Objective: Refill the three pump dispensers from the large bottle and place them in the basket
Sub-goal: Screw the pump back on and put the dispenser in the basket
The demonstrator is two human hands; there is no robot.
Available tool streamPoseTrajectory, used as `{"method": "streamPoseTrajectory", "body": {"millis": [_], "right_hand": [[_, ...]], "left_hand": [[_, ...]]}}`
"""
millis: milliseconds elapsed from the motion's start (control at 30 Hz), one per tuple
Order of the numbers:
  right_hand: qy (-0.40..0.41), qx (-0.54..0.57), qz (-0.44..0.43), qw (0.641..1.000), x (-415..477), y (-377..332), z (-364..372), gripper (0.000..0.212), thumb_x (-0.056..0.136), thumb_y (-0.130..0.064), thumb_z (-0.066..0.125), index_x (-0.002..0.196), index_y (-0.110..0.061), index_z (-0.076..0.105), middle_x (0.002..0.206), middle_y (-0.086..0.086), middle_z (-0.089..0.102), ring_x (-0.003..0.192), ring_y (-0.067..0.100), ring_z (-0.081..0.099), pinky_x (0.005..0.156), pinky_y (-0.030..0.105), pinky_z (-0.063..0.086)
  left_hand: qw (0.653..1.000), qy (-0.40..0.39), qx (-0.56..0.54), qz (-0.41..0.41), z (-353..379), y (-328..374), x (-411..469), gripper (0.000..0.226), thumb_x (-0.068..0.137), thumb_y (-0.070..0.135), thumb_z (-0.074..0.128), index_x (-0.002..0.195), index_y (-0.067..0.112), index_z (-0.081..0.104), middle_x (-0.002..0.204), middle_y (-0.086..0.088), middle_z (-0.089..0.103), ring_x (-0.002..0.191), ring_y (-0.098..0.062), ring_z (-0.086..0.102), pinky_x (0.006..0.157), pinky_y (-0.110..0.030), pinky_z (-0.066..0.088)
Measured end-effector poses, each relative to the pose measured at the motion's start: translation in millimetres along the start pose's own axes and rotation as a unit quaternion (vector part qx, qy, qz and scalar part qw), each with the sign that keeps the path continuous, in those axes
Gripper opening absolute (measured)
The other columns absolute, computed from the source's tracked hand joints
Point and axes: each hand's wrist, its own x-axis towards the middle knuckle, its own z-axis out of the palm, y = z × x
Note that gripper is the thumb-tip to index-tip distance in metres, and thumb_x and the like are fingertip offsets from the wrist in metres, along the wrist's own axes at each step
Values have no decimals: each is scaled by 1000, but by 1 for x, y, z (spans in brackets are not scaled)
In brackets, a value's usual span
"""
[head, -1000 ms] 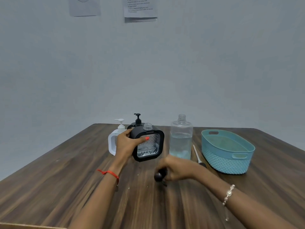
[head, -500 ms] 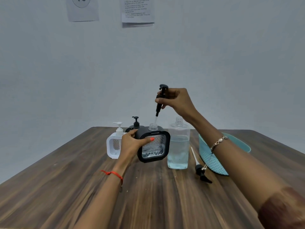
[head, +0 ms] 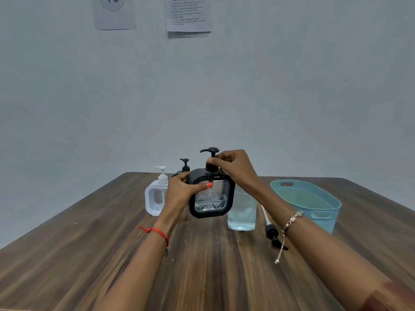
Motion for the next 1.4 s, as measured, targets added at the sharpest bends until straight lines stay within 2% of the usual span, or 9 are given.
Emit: {"method": "streamPoseTrajectory", "body": {"millis": [167,367,567,733,833,967,1133,1267,1400], "right_hand": [[73,83,27,993,-2,8,-4,23,83,-1,52,71,-5,71,67,14,68,65,18,63,72,33,50],[-39,76,69,994,1,8,-3,25,78,3,65,102,-1,68,87,7,67,75,9,62,65,11,48],[-43,60,86,994,1,12,3,26,67,-20,82,89,-10,73,78,5,70,70,15,66,70,26,54],[-103,44,94,989,4,10,-2,26,74,-10,75,99,-10,69,93,13,67,79,19,64,79,31,52],[-128,33,85,987,3,5,-3,15,74,-8,74,88,-13,71,82,5,70,70,11,66,68,20,53],[-58,-12,75,995,-2,0,1,15,64,-17,84,68,-18,69,69,-1,68,56,7,63,58,19,51],[79,-86,100,988,-5,11,21,35,51,-35,87,47,-17,57,59,6,65,67,24,65,82,46,48],[169,-181,77,966,-11,10,30,45,59,-39,79,44,-18,42,51,-6,46,79,21,49,74,33,22],[226,-223,62,946,-16,8,31,42,64,-40,75,51,-16,44,57,-5,46,89,19,45,75,32,21]], "left_hand": [[1000,20,-16,-6,-3,-4,1,29,60,-4,80,82,11,70,73,1,73,65,-11,69,58,-20,55],[1000,9,-19,-6,-3,-6,-1,28,61,-6,80,81,11,69,68,5,74,64,-10,70,57,-19,55],[1000,6,-26,-8,-2,-6,-2,28,62,-7,79,80,12,69,66,6,73,63,-10,70,57,-19,55],[1000,-14,-25,-8,-4,-6,-1,30,63,-9,78,83,11,69,69,4,74,65,-12,70,59,-21,56],[999,-32,-22,-8,-5,-5,-2,29,65,-10,75,82,12,68,69,4,74,65,-11,70,58,-20,55],[1000,-26,-15,-9,-6,-8,0,29,63,-8,78,83,12,69,73,1,74,67,-14,71,60,-22,56],[1000,4,3,-6,2,-16,1,30,59,-4,82,77,14,69,74,-3,73,72,-22,70,72,-34,58],[999,14,32,9,9,-18,0,32,57,2,85,79,17,68,82,-7,73,78,-24,71,74,-35,57],[998,16,57,22,14,-18,-1,33,57,4,86,81,15,67,83,-6,72,75,-19,70,72,-33,58]]}}
